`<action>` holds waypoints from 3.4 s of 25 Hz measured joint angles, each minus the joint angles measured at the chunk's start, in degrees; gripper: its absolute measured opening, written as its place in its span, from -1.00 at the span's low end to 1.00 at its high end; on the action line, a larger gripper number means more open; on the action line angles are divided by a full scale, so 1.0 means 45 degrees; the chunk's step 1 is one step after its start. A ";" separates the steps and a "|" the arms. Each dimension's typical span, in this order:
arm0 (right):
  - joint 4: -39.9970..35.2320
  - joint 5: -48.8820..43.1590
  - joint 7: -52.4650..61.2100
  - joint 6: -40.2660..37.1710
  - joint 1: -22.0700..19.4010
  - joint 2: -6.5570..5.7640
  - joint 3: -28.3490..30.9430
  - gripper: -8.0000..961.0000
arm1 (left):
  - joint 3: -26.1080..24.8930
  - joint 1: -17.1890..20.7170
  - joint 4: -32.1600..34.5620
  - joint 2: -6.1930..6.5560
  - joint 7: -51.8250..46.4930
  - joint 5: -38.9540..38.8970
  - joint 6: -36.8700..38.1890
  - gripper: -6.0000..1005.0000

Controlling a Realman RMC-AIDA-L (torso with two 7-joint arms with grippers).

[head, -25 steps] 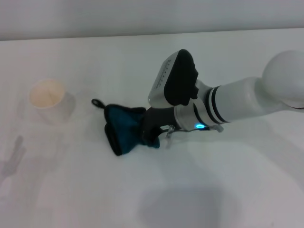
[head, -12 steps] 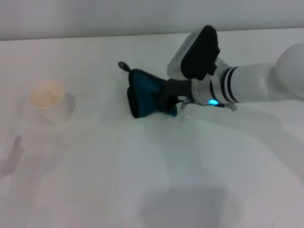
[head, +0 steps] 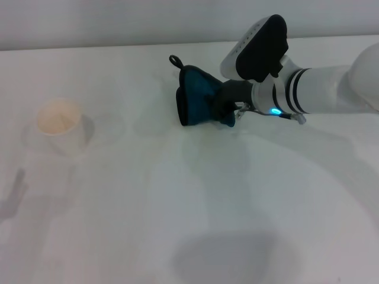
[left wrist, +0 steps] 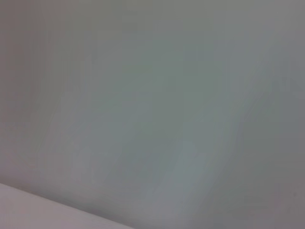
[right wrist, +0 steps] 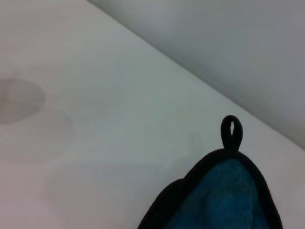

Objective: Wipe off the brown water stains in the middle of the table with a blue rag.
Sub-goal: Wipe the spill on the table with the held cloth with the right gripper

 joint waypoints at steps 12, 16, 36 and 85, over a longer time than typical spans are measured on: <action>-0.1097 0.0197 -0.0107 -0.3609 -0.0188 0.0096 -0.0572 -0.67 | 0.0000 0.0048 0.0001 0.0000 0.0000 -0.0021 -0.0002 0.77; -0.1541 0.0309 -0.0862 -0.5532 -0.0350 0.0083 -0.0593 -0.66 | 0.0000 0.0052 0.0000 -0.0003 0.0000 -0.0021 0.0011 0.77; -0.1304 0.0581 -0.1823 -0.3437 -0.1359 -0.0042 0.1606 -0.64 | 0.0052 0.0052 -0.0037 -0.0020 0.0001 0.0041 -0.0060 0.77; -0.0790 -0.0232 -0.1388 -0.5836 -0.1638 -0.0372 0.3792 -0.57 | 0.0020 0.0048 0.0001 -0.0020 -0.0332 0.0078 -0.0101 0.77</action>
